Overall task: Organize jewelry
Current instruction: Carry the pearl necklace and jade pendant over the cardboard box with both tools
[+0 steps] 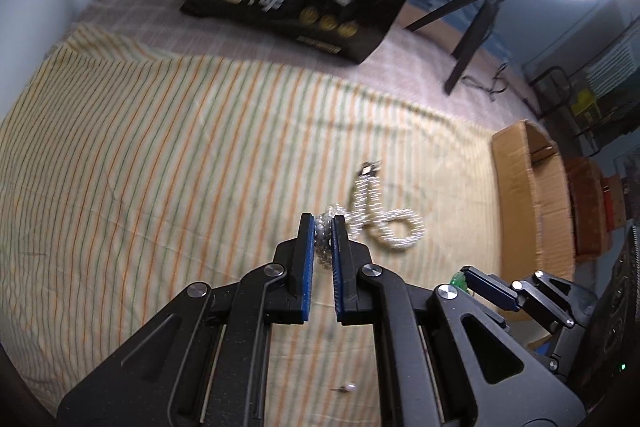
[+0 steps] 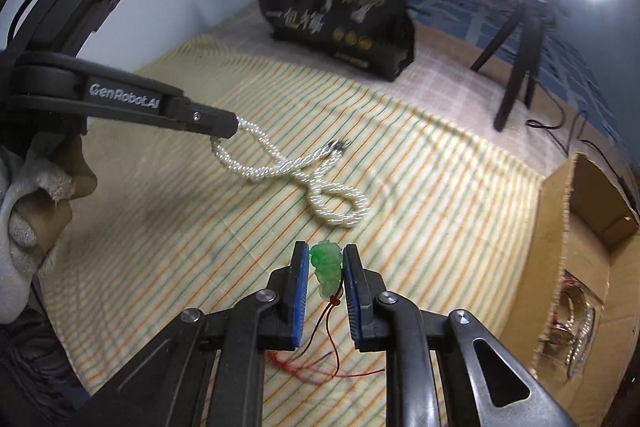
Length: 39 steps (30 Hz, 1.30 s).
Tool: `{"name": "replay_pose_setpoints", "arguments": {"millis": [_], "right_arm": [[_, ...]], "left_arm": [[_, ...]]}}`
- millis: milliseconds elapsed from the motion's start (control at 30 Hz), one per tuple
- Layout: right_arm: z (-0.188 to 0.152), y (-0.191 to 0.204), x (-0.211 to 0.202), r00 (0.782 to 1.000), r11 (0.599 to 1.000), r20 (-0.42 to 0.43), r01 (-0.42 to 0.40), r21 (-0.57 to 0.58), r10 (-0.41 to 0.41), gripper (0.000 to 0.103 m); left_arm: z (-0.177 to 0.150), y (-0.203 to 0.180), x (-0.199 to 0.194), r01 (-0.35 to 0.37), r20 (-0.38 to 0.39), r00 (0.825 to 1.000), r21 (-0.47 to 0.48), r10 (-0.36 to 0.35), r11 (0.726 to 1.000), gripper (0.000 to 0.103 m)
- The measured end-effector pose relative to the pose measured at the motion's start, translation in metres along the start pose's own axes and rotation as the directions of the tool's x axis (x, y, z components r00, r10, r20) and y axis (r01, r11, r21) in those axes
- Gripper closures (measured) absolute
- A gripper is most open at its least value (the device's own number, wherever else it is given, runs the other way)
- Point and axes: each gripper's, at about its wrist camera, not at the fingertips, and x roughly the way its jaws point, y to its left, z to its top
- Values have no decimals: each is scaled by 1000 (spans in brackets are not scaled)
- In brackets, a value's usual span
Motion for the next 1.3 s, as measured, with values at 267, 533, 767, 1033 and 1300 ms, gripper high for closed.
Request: {"name": "replay_pose_setpoints", "arguments": {"millis": [267, 533, 767, 1033, 1300], "right_arm": [[7, -18, -35, 997, 998, 77, 17, 68, -22, 87], [14, -31, -75, 987, 993, 160, 11, 121, -31, 87], [15, -41, -103, 975, 988, 214, 23, 154, -56, 87], [8, -68, -136, 959, 976, 260, 60, 211, -115, 87], [-12, -110, -165, 941, 946, 275, 109, 304, -197, 87]], "left_arm": [[1, -25, -29, 84, 58, 995, 21, -85, 996, 97], [6, -45, -55, 166, 98, 981, 36, -169, 985, 97], [1, -59, -76, 195, 129, 971, 71, -203, 978, 97], [-3, -84, -95, 238, 157, 954, 117, -254, 964, 97], [-8, -118, -111, 267, 178, 937, 185, -300, 946, 97]]}}
